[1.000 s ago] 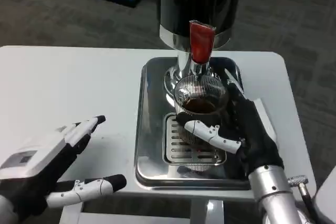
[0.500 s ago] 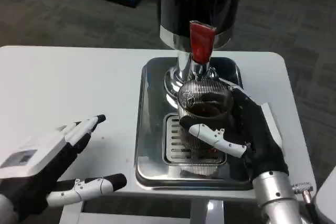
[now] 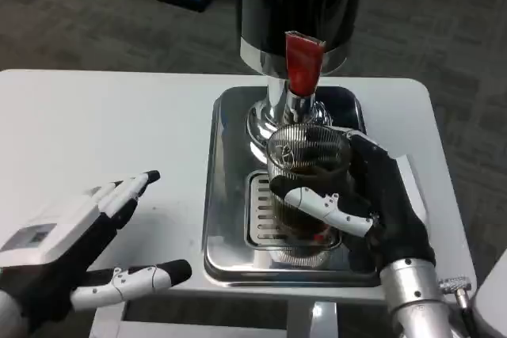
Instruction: Grasp the cup under the faucet to collect the drink, then remove the cup.
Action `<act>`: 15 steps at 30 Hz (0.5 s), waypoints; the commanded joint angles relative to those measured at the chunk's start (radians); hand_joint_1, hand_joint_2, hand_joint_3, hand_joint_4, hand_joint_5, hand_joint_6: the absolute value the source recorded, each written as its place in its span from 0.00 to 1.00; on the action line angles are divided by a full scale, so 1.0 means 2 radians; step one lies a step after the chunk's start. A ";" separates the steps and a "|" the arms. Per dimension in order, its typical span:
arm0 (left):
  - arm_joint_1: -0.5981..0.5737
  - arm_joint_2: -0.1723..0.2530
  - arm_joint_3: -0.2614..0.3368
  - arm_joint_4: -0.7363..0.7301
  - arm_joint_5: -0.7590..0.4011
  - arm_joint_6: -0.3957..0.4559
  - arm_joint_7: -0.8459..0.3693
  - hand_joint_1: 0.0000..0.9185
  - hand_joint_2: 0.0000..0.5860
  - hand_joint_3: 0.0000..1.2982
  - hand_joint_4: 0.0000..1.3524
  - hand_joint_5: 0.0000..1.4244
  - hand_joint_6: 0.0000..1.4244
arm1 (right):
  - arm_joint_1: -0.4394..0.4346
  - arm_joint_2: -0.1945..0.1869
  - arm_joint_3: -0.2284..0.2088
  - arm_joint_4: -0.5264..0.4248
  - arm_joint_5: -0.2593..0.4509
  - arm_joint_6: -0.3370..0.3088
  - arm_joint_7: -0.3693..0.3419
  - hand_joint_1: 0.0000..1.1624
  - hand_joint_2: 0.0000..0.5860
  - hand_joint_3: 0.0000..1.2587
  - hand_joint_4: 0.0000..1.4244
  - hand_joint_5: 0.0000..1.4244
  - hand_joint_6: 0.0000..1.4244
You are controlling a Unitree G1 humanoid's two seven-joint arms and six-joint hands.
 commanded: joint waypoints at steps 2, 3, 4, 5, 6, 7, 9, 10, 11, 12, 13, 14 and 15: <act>0.002 0.005 0.000 -0.005 -0.002 0.000 -0.004 0.00 0.11 0.00 0.00 0.00 0.00 | 0.020 0.001 0.002 -0.004 -0.004 0.014 -0.002 0.77 0.27 0.47 0.45 0.56 0.56; 0.002 0.005 0.001 -0.005 -0.002 0.000 -0.004 0.00 0.11 0.00 0.00 0.00 0.00 | 0.021 0.001 0.002 -0.005 -0.004 0.014 -0.002 0.77 0.27 0.48 0.45 0.57 0.58; 0.002 0.006 0.001 -0.006 -0.002 0.000 -0.005 0.00 0.11 0.00 0.00 0.00 0.00 | 0.022 0.002 0.002 -0.007 -0.004 0.014 -0.002 0.77 0.27 0.48 0.46 0.58 0.60; 0.001 0.006 0.000 -0.006 -0.002 -0.001 -0.005 0.00 0.11 0.00 0.00 0.00 0.00 | 0.023 0.002 0.002 -0.008 -0.005 0.014 -0.001 0.78 0.27 0.48 0.46 0.59 0.61; 0.001 0.006 0.000 -0.008 -0.002 -0.001 -0.005 0.00 0.11 0.00 0.00 0.00 0.00 | 0.025 0.002 0.002 -0.011 -0.005 0.014 -0.001 0.78 0.27 0.49 0.46 0.59 0.62; 0.000 0.006 -0.001 -0.010 -0.001 -0.001 -0.006 0.00 0.11 0.00 0.00 0.00 0.00 | 0.027 0.002 0.002 -0.014 -0.005 0.014 -0.001 0.78 0.27 0.49 0.46 0.59 0.63; -0.002 0.006 -0.003 -0.014 0.000 -0.001 -0.007 0.00 0.11 0.00 0.00 0.00 0.00 | 0.030 0.001 0.002 -0.019 -0.006 0.013 -0.001 0.77 0.27 0.49 0.46 0.60 0.64; -0.002 0.006 -0.003 -0.015 0.001 -0.001 -0.008 0.00 0.11 0.00 0.00 0.00 0.00 | 0.031 0.001 0.003 -0.022 -0.007 0.013 -0.001 0.78 0.27 0.49 0.47 0.60 0.64; -0.002 0.006 -0.003 -0.018 0.002 -0.001 -0.008 0.00 0.11 0.00 0.00 0.00 0.00 | 0.033 0.001 0.004 -0.028 -0.008 0.012 -0.001 0.78 0.27 0.49 0.47 0.60 0.65; -0.001 0.005 -0.003 -0.023 0.003 0.000 -0.009 0.00 0.11 0.00 0.00 0.00 0.00 | 0.035 0.001 0.004 -0.032 -0.010 0.012 -0.001 0.78 0.27 0.50 0.47 0.61 0.65; 0.001 0.004 -0.003 -0.029 0.003 0.001 -0.009 0.00 0.11 0.00 0.00 0.00 0.00 | 0.037 0.001 0.005 -0.036 -0.011 0.013 -0.001 0.79 0.26 0.51 0.47 0.61 0.66; 0.002 0.004 -0.003 -0.033 0.004 0.002 -0.010 0.00 0.11 0.00 0.00 0.00 0.00 | 0.039 0.001 0.006 -0.041 -0.012 0.013 0.000 0.79 0.26 0.51 0.47 0.61 0.66; 0.004 0.003 -0.002 -0.040 0.003 0.004 -0.012 0.00 0.11 0.00 0.00 0.00 0.00 | 0.042 0.001 0.007 -0.046 -0.012 0.014 0.000 0.79 0.26 0.51 0.47 0.61 0.66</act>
